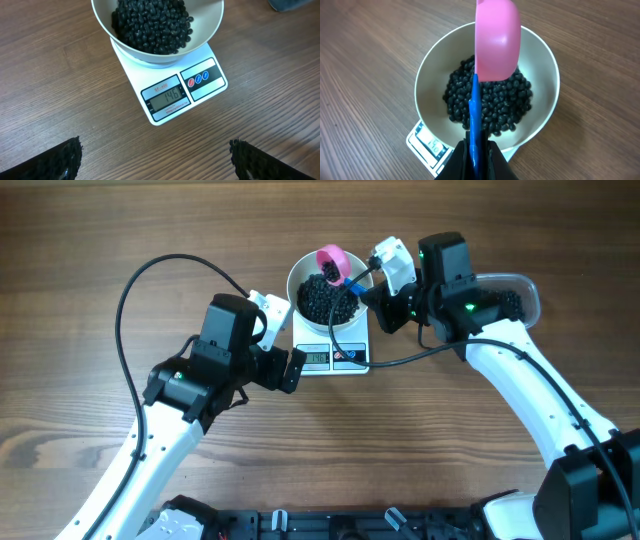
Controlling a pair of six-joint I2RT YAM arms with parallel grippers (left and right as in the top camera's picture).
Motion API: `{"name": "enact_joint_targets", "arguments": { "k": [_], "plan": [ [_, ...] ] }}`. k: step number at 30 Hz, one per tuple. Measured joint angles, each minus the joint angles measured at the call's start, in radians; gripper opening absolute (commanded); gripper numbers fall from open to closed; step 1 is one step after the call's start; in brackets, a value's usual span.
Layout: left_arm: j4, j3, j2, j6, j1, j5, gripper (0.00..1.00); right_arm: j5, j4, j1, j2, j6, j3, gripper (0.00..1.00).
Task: Scoop item into bowl and weigh 150g on scale
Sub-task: 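Keep the scoop tilted over the bowl, adding a few more beans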
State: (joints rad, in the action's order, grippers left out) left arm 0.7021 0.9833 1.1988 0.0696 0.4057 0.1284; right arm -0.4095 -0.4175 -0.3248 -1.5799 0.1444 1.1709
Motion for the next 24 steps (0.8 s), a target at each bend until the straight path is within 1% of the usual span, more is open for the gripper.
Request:
{"name": "enact_joint_targets", "arguments": {
  "k": [11, 20, 24],
  "plan": [
    [0.000, 0.000, 0.000, 0.000, 0.000, 0.000, 1.00, -0.032, 0.033, 0.000, 0.000, -0.047, 0.000, 0.04],
    [0.000, 0.000, 0.000, 0.000, 0.000, 0.000, 1.00, -0.005, 0.023, 0.000, 0.000, -0.054, 0.000, 0.04],
    [0.000, 0.000, 0.000, 0.000, 0.000, 0.000, 1.00, -0.029, 0.034, 0.000, 0.000, -0.055, 0.000, 0.04]
  ]
}}
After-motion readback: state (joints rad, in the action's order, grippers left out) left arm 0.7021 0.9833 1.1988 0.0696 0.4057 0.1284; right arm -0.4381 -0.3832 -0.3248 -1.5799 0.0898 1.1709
